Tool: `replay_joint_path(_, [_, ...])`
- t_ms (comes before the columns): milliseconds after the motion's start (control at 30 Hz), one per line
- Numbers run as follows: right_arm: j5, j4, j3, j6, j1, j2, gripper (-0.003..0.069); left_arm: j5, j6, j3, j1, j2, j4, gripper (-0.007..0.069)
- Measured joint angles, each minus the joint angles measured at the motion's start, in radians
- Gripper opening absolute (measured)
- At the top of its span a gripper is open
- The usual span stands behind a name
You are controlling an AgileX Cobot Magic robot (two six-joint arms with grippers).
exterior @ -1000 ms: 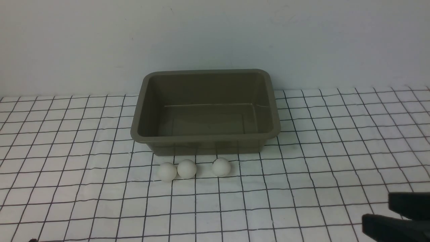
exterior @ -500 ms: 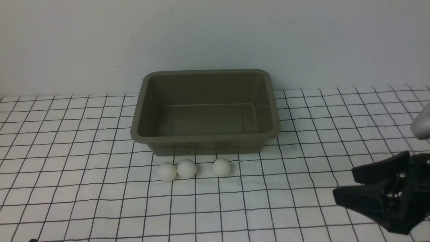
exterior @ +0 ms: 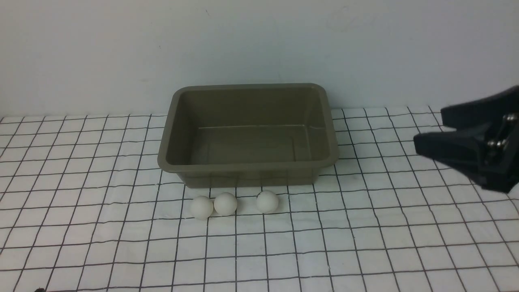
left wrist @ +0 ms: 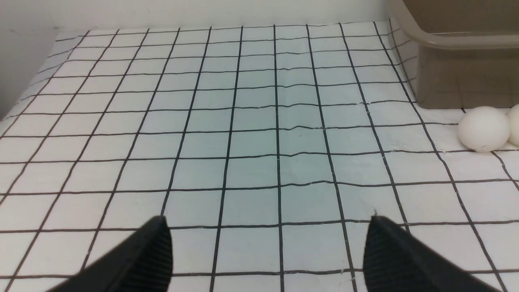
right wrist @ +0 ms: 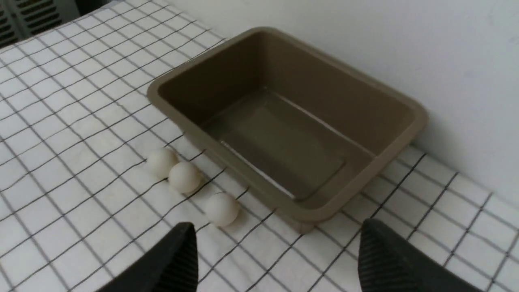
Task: Put the table tennis balls into the box on the white checkered tablecloth.
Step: 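Reach for and grasp a ping pong ball on the table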
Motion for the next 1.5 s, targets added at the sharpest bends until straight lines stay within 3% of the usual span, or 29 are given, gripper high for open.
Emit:
replay_joint_path(267, [-0.196, -0.165, -0.045, 0.018, 0.000, 0.000, 0.0474, 0.000, 0.000, 0.000, 0.000, 0.000, 0.000, 0.0573])
replay_joint_path(400, [-0.263, -0.338, -0.046, 0.169, 0.000, 0.001, 0.0435, 0.000, 0.000, 0.000, 0.000, 0.000, 0.000, 0.0573])
replay_joint_path(567, [-0.254, -0.222, -0.046, 0.198, 0.036, 0.008, 0.0395, 0.000, 0.000, 0.000, 0.000, 0.000, 0.000, 0.0573])
replay_joint_path(733, [-0.228, -0.027, -0.046, 0.099, 0.117, 0.020, 0.0390, 0.000, 0.000, 0.000, 0.000, 0.000, 0.000, 0.0573])
replay_joint_path(867, [-0.197, 0.042, -0.047, 0.061, 0.176, 0.044, 0.0388, 0.000, 0.000, 0.000, 0.000, 0.000, 0.000, 0.0573])
replay_joint_path(1167, [-0.162, 0.057, -0.047, 0.037, 0.318, 0.163, 0.0388, 0.000, 0.000, 0.000, 0.000, 0.000, 0.000, 0.0573])
replay_joint_path(1333, [-0.282, -0.002, -0.047, 0.006, 0.444, 0.347, 0.0388, 0.000, 0.000, 0.000, 0.000, 0.000, 0.000, 0.0573])
replay_joint_path(1500, [-0.390, -0.009, -0.047, 0.003, 0.502, 0.466, 0.0388, 0.000, 0.000, 0.000, 0.000, 0.000, 0.000, 0.0573])
